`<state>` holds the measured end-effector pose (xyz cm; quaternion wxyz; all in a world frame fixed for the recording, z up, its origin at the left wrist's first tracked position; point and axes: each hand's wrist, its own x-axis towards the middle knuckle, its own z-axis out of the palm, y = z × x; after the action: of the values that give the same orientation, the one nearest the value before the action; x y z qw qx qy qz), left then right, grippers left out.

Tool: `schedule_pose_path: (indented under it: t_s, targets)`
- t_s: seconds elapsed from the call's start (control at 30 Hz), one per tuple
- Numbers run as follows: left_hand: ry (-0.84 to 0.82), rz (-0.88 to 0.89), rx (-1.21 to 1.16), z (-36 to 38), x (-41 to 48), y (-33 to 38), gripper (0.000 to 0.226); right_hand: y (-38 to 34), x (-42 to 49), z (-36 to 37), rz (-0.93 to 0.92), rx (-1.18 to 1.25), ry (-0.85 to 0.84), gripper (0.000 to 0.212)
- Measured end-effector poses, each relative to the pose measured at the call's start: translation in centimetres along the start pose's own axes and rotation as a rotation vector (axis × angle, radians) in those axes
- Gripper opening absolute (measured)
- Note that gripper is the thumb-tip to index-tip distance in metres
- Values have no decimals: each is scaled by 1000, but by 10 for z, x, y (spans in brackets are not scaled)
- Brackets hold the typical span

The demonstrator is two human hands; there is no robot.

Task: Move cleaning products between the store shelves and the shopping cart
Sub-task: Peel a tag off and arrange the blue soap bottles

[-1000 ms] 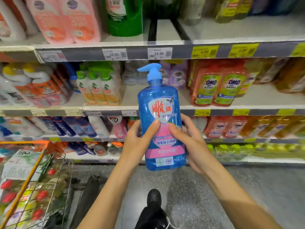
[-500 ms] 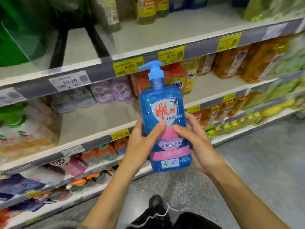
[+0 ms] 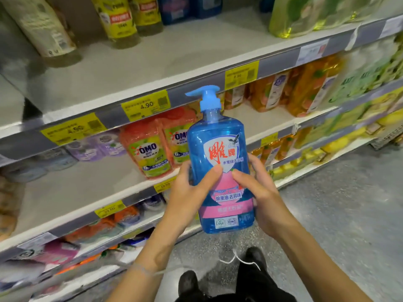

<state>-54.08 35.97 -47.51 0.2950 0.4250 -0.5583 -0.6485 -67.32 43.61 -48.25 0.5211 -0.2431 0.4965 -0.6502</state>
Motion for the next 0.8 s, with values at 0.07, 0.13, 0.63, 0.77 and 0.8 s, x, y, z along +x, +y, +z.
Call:
schedule_pose_path:
  t_s: [0.07,0.13,0.63,0.77,0.8]
  targets:
    - [45,5,0,24,8,5,64,-16,10,-21,5,-10,-45,52]
    - [86,28,-7,48,15,9,67,-31,20,-42,14,-27,-101,51]
    - [296,327,54,95,48,115,60,-162,77,-49,-59,-1,-407,61]
    - [310,423,123,77,72,152,63,-189,104,-20,-148,-23,-425,58]
    - [312,437,148,72,79,163,65,-197,110,-12,-173,-25,-425,57]
